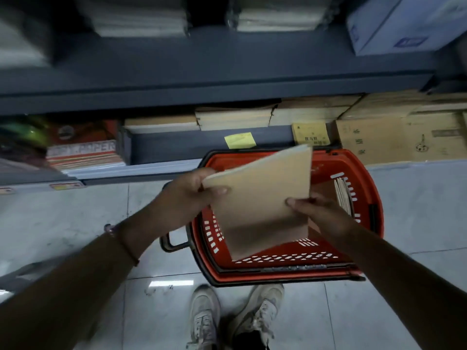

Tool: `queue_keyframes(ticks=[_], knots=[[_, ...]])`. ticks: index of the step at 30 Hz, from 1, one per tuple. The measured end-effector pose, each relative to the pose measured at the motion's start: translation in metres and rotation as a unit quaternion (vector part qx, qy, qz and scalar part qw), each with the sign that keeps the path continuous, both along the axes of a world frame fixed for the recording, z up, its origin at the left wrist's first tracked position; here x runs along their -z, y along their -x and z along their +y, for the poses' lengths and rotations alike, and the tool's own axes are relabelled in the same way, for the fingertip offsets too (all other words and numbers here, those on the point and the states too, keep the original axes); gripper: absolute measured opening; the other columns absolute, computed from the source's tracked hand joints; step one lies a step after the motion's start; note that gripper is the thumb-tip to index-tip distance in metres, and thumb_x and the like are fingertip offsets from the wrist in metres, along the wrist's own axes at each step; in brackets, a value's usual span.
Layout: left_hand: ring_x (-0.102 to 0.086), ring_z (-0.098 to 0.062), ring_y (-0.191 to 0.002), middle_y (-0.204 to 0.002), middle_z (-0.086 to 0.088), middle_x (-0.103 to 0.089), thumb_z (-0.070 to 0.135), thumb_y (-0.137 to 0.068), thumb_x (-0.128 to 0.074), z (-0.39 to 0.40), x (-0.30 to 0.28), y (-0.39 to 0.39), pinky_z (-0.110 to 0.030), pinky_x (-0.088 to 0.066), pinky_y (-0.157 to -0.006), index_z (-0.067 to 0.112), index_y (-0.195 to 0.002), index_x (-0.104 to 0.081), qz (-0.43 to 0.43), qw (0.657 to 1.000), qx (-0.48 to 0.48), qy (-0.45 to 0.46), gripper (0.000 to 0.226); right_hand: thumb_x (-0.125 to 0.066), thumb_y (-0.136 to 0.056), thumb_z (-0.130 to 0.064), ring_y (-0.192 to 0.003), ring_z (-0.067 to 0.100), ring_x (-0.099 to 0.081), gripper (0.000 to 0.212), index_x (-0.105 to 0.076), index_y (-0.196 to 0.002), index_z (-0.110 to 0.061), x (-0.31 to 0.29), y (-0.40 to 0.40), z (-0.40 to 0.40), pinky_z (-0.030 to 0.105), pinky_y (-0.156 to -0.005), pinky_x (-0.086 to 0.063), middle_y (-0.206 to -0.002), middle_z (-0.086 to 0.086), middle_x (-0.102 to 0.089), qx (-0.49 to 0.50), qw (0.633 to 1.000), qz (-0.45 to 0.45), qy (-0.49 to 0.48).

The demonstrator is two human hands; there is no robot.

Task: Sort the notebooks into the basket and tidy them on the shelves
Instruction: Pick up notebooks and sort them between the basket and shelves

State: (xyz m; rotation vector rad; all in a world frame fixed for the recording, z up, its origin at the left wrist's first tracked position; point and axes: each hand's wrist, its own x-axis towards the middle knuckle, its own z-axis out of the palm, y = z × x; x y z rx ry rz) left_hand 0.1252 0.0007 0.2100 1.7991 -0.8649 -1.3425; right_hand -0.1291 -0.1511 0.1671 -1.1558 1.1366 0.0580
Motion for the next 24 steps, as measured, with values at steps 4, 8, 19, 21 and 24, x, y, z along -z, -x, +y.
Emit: queue_keyframes(ticks=[4,8,19,21,24], knots=[[-0.071,-0.029,-0.100,-0.110,-0.011,-0.074,0.028,-0.096,-0.064,0.017,-0.099,-0.010,-0.039,-0.061,-0.083,0.011,-0.117,-0.064,0.099,0.982,-0.162,0.023,0.027,-0.061,-0.095,-0.026,-0.100,0.007,-0.070,0.023,-0.069,-0.117,-0.026,-0.111,-0.010,0.011,0.025,-0.077,-0.052,-0.107,-0.011,-0.075,0.014,0.999,-0.041,0.007],[-0.070,-0.027,-0.100,-0.112,-0.007,-0.074,0.037,-0.096,-0.059,0.044,-0.201,0.006,-0.039,-0.057,-0.081,0.018,-0.118,-0.068,0.180,0.959,-0.221,0.002,0.030,-0.063,-0.094,-0.029,-0.102,0.019,-0.071,0.022,-0.072,-0.114,-0.025,-0.234,-0.021,0.041,0.040,-0.087,-0.054,-0.107,-0.005,-0.076,0.047,0.997,-0.053,0.014],[-0.069,-0.035,-0.107,-0.116,-0.017,-0.072,0.010,-0.086,-0.068,0.105,-0.434,0.040,-0.045,-0.052,-0.096,0.010,-0.105,-0.079,0.287,0.935,-0.210,0.011,0.022,-0.066,-0.093,-0.039,-0.093,0.015,-0.072,0.014,-0.076,-0.094,-0.028,-0.487,-0.031,0.100,0.036,-0.091,-0.052,-0.095,-0.011,-0.077,0.095,0.990,-0.089,0.063],[-0.069,-0.037,-0.106,-0.115,-0.020,-0.072,0.010,-0.084,-0.069,0.104,-0.465,0.038,-0.045,-0.055,-0.093,0.004,-0.107,-0.077,0.271,0.935,-0.228,0.029,0.025,-0.064,-0.096,-0.029,-0.081,0.012,-0.067,0.016,-0.070,-0.082,-0.023,-0.520,-0.033,0.103,0.028,-0.080,-0.051,-0.077,-0.009,-0.075,0.095,0.987,-0.122,0.044],[-0.068,-0.042,-0.105,-0.116,-0.024,-0.070,0.008,-0.079,-0.079,0.102,-0.501,0.038,-0.050,-0.054,-0.093,-0.001,-0.114,-0.072,0.254,0.933,-0.247,0.063,0.037,-0.059,-0.098,-0.010,-0.072,0.011,-0.068,0.015,-0.065,-0.087,-0.018,-0.549,-0.033,0.107,0.017,-0.055,-0.050,-0.071,-0.007,-0.073,0.095,0.981,-0.171,0.021]])
